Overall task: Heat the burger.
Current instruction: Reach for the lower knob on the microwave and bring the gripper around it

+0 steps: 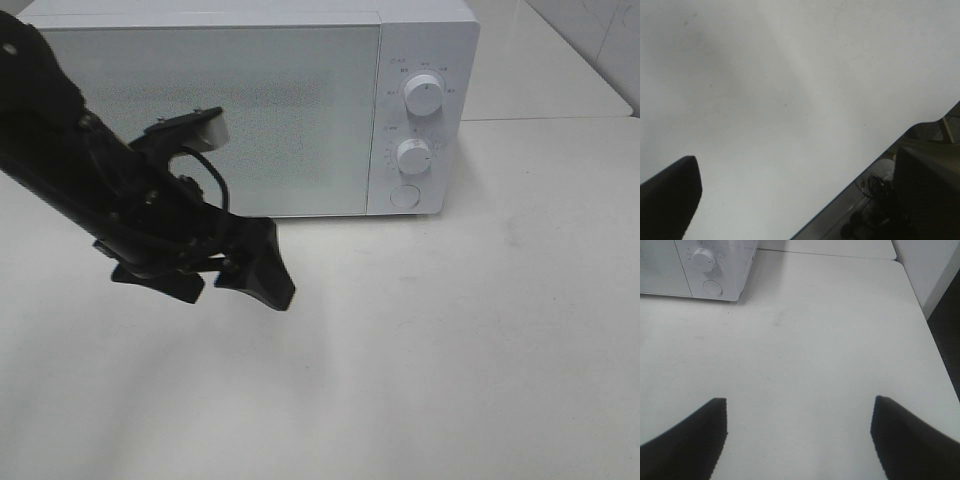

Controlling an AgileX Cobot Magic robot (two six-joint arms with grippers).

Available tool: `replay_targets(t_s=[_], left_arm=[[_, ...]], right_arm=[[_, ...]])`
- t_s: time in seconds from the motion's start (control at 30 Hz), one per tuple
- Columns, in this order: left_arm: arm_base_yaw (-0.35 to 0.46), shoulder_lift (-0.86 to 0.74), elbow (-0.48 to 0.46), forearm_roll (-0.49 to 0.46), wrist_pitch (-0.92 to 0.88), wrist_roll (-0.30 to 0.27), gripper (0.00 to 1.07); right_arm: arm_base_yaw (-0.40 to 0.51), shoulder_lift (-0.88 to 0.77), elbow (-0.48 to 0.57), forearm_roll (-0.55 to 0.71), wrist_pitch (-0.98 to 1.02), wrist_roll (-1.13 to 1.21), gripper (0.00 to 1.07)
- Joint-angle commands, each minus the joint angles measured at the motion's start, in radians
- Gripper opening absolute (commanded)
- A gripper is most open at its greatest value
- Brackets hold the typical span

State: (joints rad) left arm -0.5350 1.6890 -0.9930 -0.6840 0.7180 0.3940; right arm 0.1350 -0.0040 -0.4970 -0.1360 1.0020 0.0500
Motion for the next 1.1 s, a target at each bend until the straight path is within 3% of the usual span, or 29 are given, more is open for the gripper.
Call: replay_targets(t_s=[0.03, 0.17, 0.23, 0.27, 0.3, 0.33, 0.6, 0.87, 1.1], left_arm=[[0.092, -0.049, 0.001, 0.029, 0.121, -0.015, 1.0], [0.215, -0.125, 0.001, 0.106, 0.225, -0.044, 1.0], [0.236, -0.138, 0.001, 0.123, 0.241, -0.057, 1.0], [0.289, -0.17, 0.001, 0.174, 0.277, -0.103, 1.0], [0.289, -0.17, 0.001, 0.174, 0.277, -0.103, 1.0], [0.343, -0.201, 0.001, 0.22, 0.315, -0.153, 1.0], [0.513, -0.33, 0.002, 0.444, 0.423, -0.28, 1.0], [0.618, -0.456, 0.006, 0.486, 0.498, -0.283, 1.0], [0.618, -0.686, 0.163, 0.504, 0.49, -0.283, 1.0]], right_arm=[[-0.006, -0.027, 0.003, 0.0, -0.007, 0.006, 0.76], [-0.006, -0.027, 0.003, 0.0, -0.007, 0.006, 0.76], [-0.006, -0.027, 0.003, 0.0, -0.007, 0.006, 0.76], [-0.006, -0.027, 0.003, 0.0, -0.007, 0.006, 0.76], [-0.006, -0.027, 0.003, 0.0, -0.007, 0.006, 0.76], [-0.006, -0.027, 0.003, 0.0, -0.007, 0.006, 0.76], [-0.006, -0.027, 0.003, 0.0, -0.007, 0.006, 0.76], [-0.006, -0.027, 0.003, 0.0, -0.007, 0.006, 0.76], [-0.006, -0.027, 0.003, 0.0, -0.007, 0.006, 0.76]])
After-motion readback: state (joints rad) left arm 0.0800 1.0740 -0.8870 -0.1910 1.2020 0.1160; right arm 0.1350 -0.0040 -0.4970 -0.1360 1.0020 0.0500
